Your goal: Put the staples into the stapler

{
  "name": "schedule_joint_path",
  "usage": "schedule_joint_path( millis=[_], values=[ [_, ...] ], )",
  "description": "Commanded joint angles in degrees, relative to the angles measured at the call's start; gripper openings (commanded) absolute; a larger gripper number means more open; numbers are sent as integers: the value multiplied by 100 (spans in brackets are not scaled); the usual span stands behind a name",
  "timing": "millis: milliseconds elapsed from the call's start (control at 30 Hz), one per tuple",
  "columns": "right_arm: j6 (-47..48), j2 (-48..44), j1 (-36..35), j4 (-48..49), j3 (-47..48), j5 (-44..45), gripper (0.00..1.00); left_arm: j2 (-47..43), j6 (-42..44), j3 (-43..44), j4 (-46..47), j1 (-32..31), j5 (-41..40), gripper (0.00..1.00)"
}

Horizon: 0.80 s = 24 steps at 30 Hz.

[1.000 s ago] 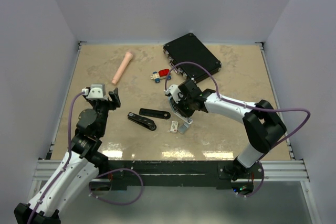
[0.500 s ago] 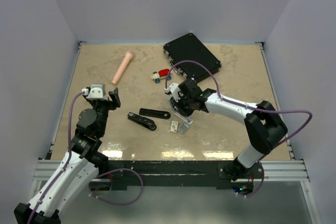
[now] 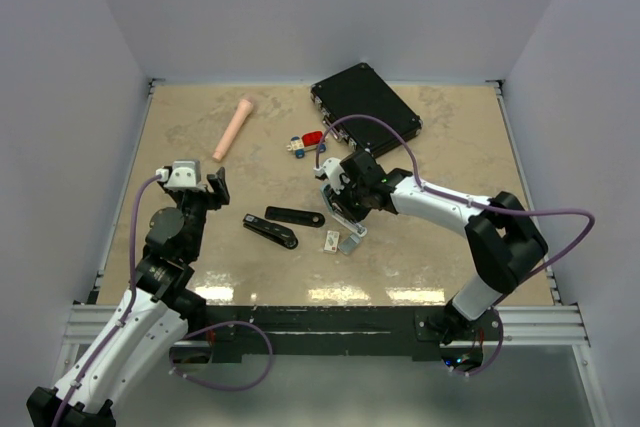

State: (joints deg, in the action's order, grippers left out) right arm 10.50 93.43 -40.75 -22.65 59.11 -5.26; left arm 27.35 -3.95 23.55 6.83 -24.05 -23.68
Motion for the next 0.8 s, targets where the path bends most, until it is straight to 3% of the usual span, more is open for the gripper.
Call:
schedule_joint_path(
  millis=[0,767],
  values=[
    [-48,79,32,77,109,-45,5,-46,-89,-35,310,41,57,69],
    [-136,-9,41,51,144,-195,4,-37,-89,-35,310,41,48,69]
  ],
)
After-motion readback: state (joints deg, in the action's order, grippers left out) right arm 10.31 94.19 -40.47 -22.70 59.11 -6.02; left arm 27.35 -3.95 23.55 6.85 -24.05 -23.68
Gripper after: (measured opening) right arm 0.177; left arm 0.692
